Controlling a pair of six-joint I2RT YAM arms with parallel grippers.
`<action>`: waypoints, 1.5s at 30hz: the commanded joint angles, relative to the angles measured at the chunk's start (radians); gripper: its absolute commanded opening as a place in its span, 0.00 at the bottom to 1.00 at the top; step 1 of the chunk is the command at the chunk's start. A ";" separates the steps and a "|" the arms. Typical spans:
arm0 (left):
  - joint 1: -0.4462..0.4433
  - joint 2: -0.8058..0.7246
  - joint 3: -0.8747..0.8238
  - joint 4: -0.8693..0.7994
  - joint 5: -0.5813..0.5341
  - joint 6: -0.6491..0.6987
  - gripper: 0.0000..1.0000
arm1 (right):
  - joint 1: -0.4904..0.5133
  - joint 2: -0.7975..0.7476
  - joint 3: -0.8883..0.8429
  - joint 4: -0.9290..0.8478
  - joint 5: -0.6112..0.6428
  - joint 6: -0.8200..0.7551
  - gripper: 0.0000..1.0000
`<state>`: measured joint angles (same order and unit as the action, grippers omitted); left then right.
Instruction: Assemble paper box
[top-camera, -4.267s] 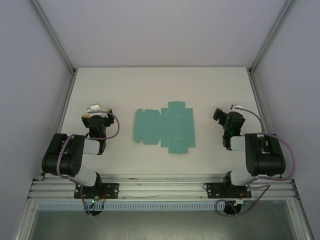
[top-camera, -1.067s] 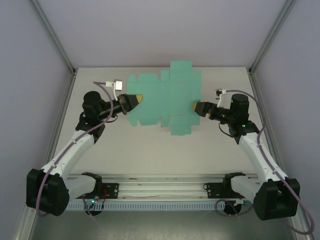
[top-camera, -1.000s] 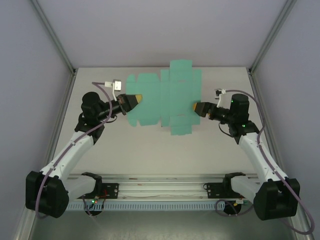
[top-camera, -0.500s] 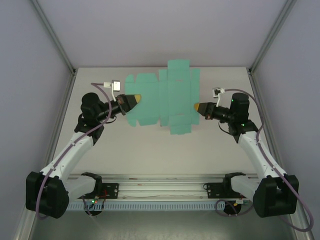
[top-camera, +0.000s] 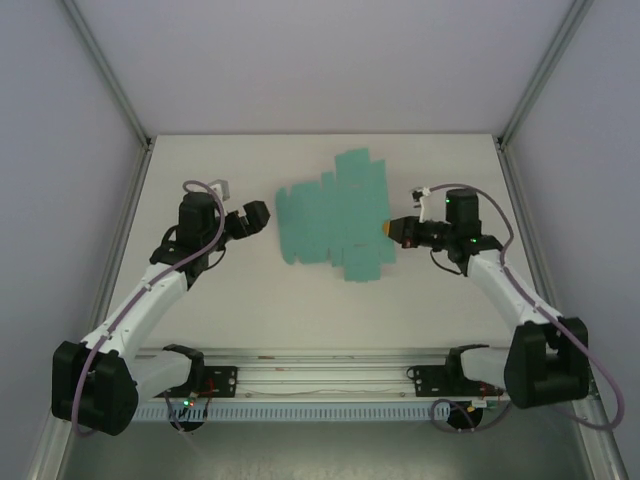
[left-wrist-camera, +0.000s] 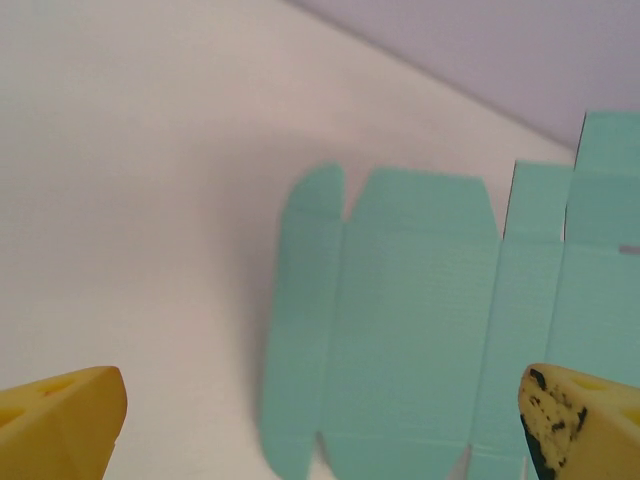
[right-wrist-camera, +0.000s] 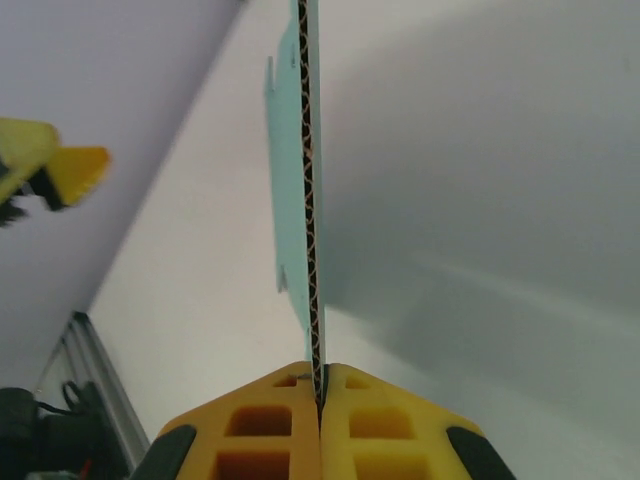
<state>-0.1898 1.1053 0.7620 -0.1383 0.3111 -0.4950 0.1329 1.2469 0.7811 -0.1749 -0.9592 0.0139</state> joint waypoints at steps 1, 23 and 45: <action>0.000 0.002 -0.001 -0.118 -0.151 0.047 1.00 | 0.039 0.070 0.069 -0.149 0.138 -0.164 0.00; 0.000 0.211 0.101 0.025 0.177 0.036 1.00 | 0.474 0.320 0.159 0.129 0.943 -0.988 0.00; -0.099 0.592 0.542 -0.126 0.447 0.144 0.87 | 0.564 0.322 0.118 0.247 1.011 -1.141 0.00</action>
<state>-0.2703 1.6768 1.2587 -0.1970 0.7086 -0.3996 0.6895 1.5993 0.9016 0.0906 0.0528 -1.1198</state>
